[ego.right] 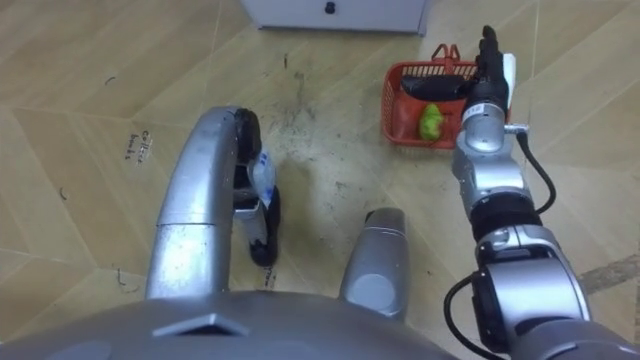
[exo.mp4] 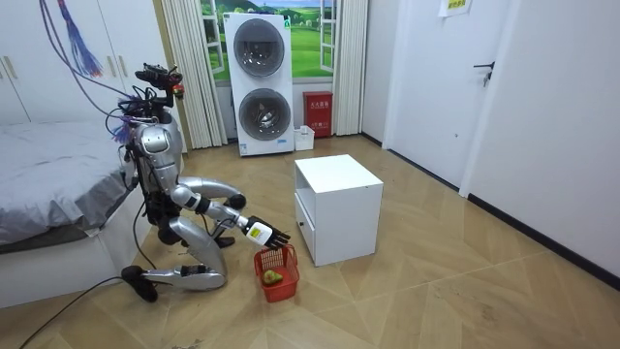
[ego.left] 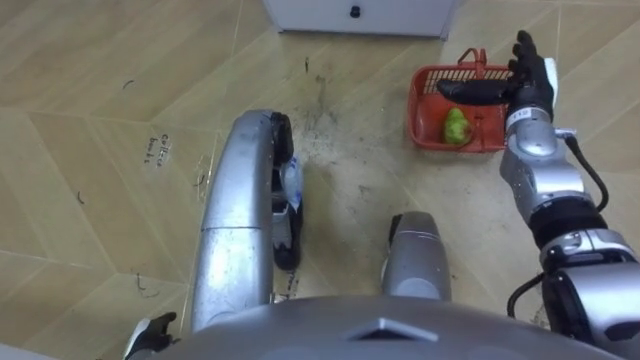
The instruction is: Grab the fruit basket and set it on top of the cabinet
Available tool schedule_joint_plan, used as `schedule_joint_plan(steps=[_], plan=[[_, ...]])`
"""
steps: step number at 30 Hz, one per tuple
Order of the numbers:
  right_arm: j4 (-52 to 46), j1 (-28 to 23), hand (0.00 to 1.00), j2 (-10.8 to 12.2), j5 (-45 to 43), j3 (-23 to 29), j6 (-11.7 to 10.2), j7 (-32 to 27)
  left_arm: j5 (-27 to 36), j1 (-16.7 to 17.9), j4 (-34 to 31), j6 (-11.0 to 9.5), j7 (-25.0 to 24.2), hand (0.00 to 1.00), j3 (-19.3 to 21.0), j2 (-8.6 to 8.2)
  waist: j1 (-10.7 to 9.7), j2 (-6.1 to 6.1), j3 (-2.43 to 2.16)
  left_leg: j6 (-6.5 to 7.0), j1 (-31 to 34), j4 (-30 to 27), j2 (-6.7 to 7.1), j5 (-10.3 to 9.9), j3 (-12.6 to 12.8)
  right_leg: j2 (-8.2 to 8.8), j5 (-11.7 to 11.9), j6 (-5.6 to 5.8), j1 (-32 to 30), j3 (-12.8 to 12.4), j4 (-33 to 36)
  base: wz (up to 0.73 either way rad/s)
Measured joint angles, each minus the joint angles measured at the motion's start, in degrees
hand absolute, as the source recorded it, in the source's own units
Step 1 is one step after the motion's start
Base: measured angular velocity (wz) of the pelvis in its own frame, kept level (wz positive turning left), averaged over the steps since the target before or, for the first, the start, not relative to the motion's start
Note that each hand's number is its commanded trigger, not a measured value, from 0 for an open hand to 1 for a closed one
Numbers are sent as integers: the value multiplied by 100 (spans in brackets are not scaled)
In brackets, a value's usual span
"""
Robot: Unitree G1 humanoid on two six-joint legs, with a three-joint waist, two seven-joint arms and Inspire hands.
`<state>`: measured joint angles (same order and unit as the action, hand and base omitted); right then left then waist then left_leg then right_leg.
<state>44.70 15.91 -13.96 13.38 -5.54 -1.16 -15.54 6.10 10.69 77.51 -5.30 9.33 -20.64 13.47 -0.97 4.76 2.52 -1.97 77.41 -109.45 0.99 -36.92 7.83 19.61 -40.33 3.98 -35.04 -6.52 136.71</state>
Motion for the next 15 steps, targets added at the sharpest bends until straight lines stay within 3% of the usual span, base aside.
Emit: schedule_joint_plan(steps=[15], plan=[[29,-21,0,-200,-7,-208,-1,8,4,18,-229,-6,4,0,-33,3,6,6,1,-9,-3,-23,-20,5,-27,-55,-6,11,22,4,9,0]])
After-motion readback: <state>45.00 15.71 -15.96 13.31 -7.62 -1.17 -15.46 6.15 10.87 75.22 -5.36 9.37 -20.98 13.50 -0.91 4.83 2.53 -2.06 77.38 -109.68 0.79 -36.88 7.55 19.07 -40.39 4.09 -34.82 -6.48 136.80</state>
